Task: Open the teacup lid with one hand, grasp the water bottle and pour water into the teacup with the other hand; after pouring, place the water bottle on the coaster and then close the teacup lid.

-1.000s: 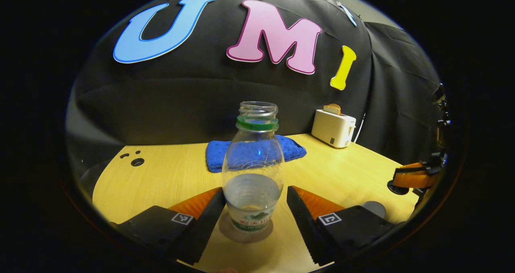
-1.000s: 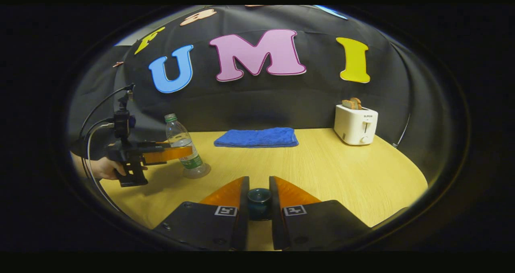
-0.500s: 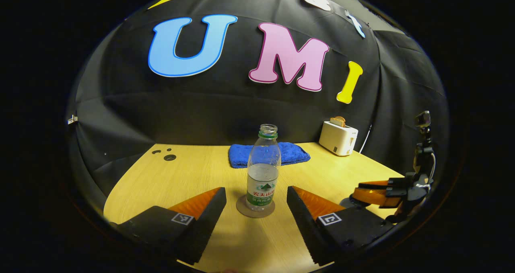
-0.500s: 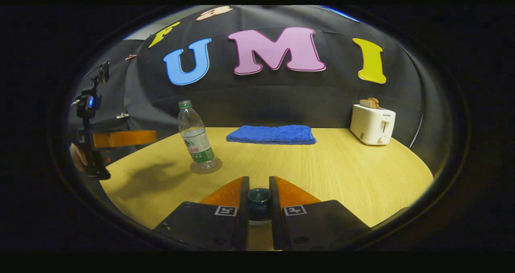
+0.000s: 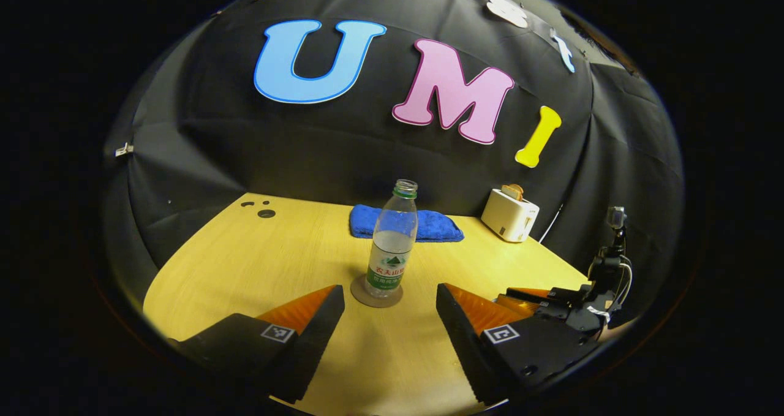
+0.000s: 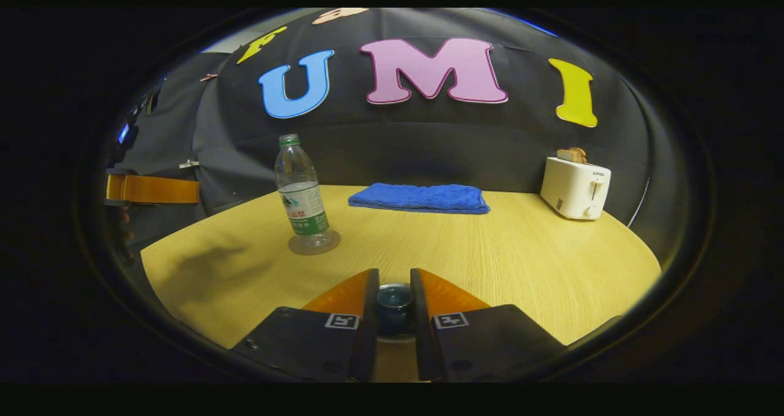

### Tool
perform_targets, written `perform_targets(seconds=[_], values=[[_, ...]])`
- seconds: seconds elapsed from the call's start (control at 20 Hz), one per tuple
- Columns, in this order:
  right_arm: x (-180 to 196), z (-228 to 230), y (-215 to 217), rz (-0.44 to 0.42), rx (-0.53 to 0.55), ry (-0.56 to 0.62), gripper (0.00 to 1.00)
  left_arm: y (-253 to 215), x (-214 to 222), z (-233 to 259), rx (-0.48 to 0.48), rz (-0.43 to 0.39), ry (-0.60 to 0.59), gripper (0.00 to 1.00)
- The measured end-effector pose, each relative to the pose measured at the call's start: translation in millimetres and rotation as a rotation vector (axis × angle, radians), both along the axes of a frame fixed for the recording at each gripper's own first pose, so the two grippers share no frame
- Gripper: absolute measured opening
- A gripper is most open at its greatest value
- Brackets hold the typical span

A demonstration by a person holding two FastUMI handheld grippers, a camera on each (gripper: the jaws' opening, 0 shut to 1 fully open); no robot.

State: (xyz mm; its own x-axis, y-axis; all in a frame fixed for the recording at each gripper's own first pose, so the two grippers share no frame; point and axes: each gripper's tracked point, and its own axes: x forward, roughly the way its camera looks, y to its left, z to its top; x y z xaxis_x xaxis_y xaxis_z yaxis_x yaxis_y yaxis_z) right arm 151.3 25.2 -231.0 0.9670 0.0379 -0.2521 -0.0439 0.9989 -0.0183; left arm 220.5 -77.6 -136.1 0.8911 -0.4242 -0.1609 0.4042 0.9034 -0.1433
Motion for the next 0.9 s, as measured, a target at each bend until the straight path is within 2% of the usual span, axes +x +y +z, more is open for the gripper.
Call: perform_targets(seconds=[0.05, 0.1, 0.2, 0.25, 0.4, 0.45, 0.5, 0.75, 0.9], values=[[-0.3, -1.9, -0.2, 0.000, 0.000, 0.006, 0.25, -1.4, -1.9, -1.4, -0.002, -0.004, 0.007, 0.96], [-1.8, -2.6, 0.0, 0.001, 0.001, 0.011, 0.27, -1.1, -3.9, -2.2, -0.003, -0.004, 0.011, 0.96], [-2.6, 1.1, 0.7, 0.001, -0.003, 0.003, 0.33, -2.5, -5.7, -0.7, -0.002, 0.000, 0.007, 0.96], [-3.0, 4.6, 1.9, 0.005, -0.001, -0.005, 0.40, -1.7, -5.1, 1.4, 0.011, 0.009, -0.005, 0.96], [-8.2, 25.3, -1.0, 0.003, 0.003, -0.017, 0.82, 2.4, -6.1, 14.2, 0.039, 0.045, -0.042, 0.96], [-12.6, 38.6, -3.9, -0.004, 0.003, -0.027, 0.96, 0.6, -7.8, 21.6, 0.042, 0.056, -0.053, 0.92], [-15.8, 53.5, -8.2, -0.015, 0.002, -0.039, 0.98, -2.1, -10.1, 29.9, 0.043, 0.066, -0.063, 0.96], [-45.7, 147.5, -33.9, -0.085, -0.014, -0.103, 0.98, -12.4, -43.9, 93.9, 0.065, 0.154, -0.113, 0.96], [-63.7, 186.9, -34.9, -0.063, -0.024, -0.106, 0.98, -7.2, -60.6, 122.9, 0.075, 0.246, -0.128, 0.96]])
